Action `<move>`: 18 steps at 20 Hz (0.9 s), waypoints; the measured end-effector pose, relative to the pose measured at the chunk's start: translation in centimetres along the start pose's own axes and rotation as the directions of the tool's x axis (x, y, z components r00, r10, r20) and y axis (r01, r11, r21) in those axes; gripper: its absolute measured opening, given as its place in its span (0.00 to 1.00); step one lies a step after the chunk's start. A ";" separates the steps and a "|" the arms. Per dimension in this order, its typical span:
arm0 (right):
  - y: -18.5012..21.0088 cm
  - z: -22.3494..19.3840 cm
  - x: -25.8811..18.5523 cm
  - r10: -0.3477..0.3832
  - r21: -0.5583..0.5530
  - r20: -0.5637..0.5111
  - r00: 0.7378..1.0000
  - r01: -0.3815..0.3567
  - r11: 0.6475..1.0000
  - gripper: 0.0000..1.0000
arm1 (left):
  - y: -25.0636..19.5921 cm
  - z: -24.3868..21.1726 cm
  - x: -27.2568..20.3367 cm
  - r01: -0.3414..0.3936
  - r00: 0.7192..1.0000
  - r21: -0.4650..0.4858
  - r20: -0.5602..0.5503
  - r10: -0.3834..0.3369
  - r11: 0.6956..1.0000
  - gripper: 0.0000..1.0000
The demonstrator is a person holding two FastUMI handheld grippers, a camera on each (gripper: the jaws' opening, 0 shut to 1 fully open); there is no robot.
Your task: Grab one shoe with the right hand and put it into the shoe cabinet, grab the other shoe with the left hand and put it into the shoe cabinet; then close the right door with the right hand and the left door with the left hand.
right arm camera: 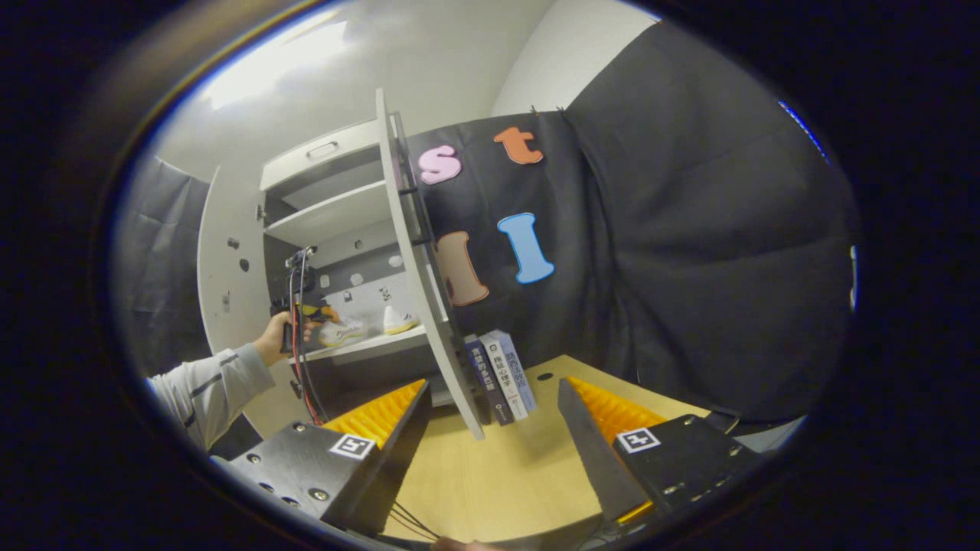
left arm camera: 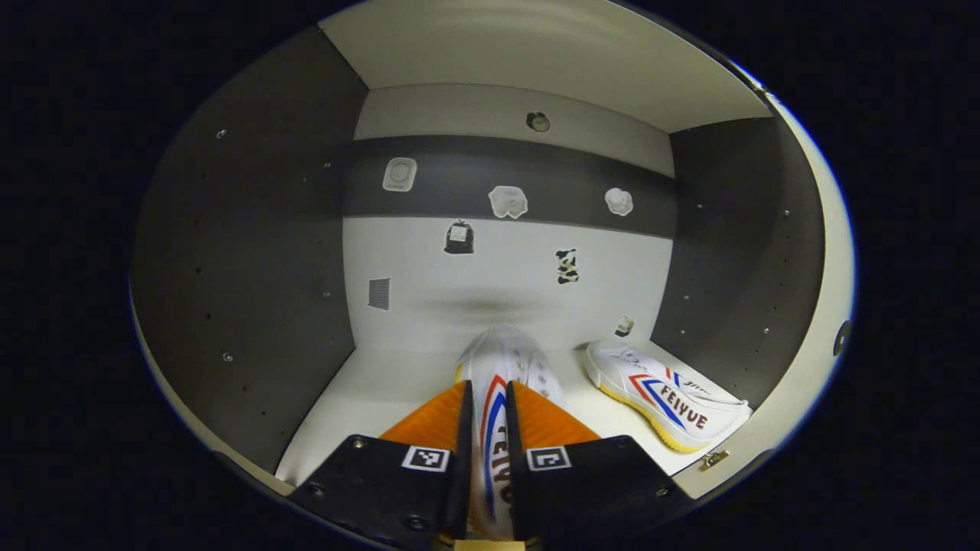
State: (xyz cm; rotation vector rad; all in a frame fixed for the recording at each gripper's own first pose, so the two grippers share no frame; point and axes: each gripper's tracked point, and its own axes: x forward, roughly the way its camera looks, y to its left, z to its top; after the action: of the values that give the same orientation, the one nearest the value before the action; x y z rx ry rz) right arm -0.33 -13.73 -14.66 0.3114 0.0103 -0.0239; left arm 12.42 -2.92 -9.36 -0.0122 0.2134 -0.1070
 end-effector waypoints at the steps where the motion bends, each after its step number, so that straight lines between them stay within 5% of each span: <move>1: 0.1 0.3 -0.1 0.002 -0.007 0.007 1.000 -0.002 1.000 0.99 | 0.7 1.6 -1.0 -0.050 0.997 0.025 0.063 0.048 0.998 0.29; 4: -0.3 0.6 -0.3 -0.021 -0.018 0.018 1.000 0.021 1.000 0.99 | -0.2 2.4 -3.5 -0.063 0.995 0.082 0.078 0.057 0.995 0.51; 5: -0.3 0.7 -0.4 -0.022 -0.017 0.019 1.000 0.022 1.000 0.99 | -1.5 2.3 -4.2 -0.028 0.997 0.096 0.071 0.022 0.995 0.70; 7: -0.1 0.8 -0.6 -0.016 -0.016 0.022 1.000 0.016 1.000 0.99 | -2.7 2.6 -6.9 0.001 0.997 0.135 0.076 -0.011 0.991 0.89; 12: -0.9 1.8 0.4 -0.015 -0.065 0.028 1.000 0.017 0.998 0.99 | -1.3 3.3 -14.1 -0.085 0.990 0.117 0.118 0.071 0.990 0.97; 15: -1.2 4.3 1.8 0.017 -0.069 0.046 0.999 -0.014 0.998 0.99 | -1.8 2.0 -18.5 -0.022 0.995 0.069 0.095 0.015 0.997 0.98; 18: -4.1 7.4 4.0 -0.025 -0.094 0.057 0.998 0.031 0.995 0.99 | -1.3 0.6 -22.4 0.021 0.995 0.047 0.101 -0.026 0.999 0.97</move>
State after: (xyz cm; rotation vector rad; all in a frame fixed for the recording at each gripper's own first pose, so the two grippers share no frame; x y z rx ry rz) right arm 3.59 -19.95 -8.93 0.2155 -0.0395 -0.0598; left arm -9.33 -1.84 -4.00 0.0259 0.1095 -0.1341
